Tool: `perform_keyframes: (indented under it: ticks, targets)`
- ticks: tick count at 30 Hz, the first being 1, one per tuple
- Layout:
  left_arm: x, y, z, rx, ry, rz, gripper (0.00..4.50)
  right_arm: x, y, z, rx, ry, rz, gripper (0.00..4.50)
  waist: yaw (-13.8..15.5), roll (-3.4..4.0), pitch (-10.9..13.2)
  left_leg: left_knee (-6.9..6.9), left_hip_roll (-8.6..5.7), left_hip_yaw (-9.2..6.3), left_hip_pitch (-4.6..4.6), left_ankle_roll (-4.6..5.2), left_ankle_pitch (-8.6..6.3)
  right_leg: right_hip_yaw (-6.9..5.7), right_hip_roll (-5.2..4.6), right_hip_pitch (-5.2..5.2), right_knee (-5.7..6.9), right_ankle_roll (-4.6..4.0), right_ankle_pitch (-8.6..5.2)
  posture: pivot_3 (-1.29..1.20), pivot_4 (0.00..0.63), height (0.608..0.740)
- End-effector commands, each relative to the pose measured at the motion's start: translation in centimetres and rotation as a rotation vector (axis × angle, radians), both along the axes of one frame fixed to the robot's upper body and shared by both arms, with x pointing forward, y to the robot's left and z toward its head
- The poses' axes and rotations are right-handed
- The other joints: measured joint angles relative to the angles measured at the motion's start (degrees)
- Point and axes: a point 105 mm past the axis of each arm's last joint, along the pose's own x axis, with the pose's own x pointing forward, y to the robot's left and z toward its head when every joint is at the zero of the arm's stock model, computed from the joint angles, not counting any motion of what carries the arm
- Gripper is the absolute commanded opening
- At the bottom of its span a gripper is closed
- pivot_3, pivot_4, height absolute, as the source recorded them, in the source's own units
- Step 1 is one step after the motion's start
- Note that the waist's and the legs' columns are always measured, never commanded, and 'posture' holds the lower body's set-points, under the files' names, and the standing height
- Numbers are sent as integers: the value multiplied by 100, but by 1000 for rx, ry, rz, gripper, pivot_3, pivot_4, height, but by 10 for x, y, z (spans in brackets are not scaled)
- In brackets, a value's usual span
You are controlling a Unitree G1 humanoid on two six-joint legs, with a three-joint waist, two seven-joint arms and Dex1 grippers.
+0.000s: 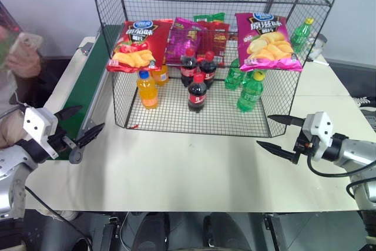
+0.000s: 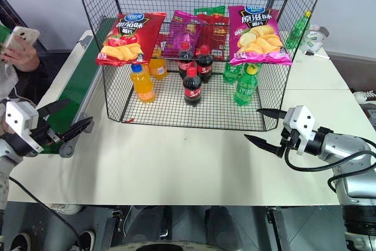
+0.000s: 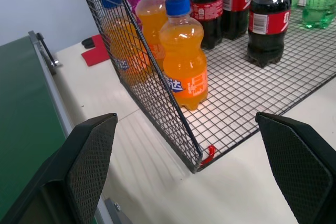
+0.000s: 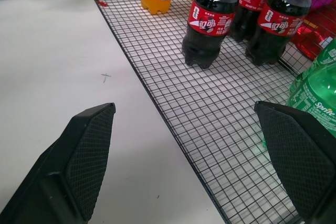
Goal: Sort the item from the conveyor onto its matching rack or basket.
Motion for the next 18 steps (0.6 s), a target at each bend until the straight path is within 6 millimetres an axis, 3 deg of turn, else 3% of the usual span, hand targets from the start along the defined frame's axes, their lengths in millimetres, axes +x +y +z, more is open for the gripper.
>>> perform_keyframes:
  ticks: [1,18]
  targets:
    - [-2,4,6,10,-31,15,4500,1,2,7,-8,-38,16,4434,0,0,0,0,0,0,0,0,0,0,0,0,0,0,0,0,150,739]
    - [-2,1,5,11,-33,9,4500,1,3,8,-12,-34,21,4434,0,0,0,0,0,0,0,0,0,0,0,0,0,0,0,0,150,739]
